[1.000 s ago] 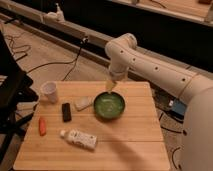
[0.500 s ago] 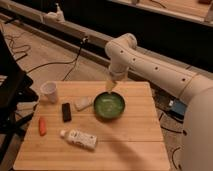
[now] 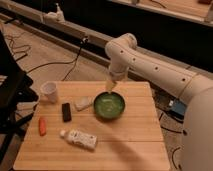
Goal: Place the pepper on the white sponge
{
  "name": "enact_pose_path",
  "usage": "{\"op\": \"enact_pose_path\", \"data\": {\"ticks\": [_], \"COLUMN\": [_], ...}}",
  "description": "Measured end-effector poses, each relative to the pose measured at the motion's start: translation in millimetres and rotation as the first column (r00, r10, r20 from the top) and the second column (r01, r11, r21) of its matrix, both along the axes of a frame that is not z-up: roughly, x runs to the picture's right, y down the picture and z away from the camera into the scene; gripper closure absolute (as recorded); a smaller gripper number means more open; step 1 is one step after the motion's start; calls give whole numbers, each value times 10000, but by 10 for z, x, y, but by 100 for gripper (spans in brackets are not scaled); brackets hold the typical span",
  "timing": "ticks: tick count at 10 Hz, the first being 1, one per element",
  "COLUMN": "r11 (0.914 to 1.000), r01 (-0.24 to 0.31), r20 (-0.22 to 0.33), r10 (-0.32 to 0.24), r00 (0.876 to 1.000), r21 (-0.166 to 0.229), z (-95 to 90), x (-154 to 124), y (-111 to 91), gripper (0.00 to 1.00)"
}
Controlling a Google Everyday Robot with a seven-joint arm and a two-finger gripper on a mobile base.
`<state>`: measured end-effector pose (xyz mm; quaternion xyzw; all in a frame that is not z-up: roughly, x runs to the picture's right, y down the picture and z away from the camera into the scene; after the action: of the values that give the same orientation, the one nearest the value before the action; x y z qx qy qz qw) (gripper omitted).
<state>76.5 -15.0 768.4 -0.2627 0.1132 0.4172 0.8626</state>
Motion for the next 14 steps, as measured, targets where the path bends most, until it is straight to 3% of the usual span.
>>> {"op": "enact_pose_path", "data": {"ticks": [9, 12, 14], "r11": [10000, 9992, 9986], "r01": [-2, -367, -426], "r20": [-7, -238, -162], "r10": [2, 371, 431], "r00": [10000, 9990, 9989], "r21": [2, 177, 324], "z": [0, -9, 50], "x": [6, 83, -216], "y": [-3, -151, -224], "gripper": [30, 30, 30]}}
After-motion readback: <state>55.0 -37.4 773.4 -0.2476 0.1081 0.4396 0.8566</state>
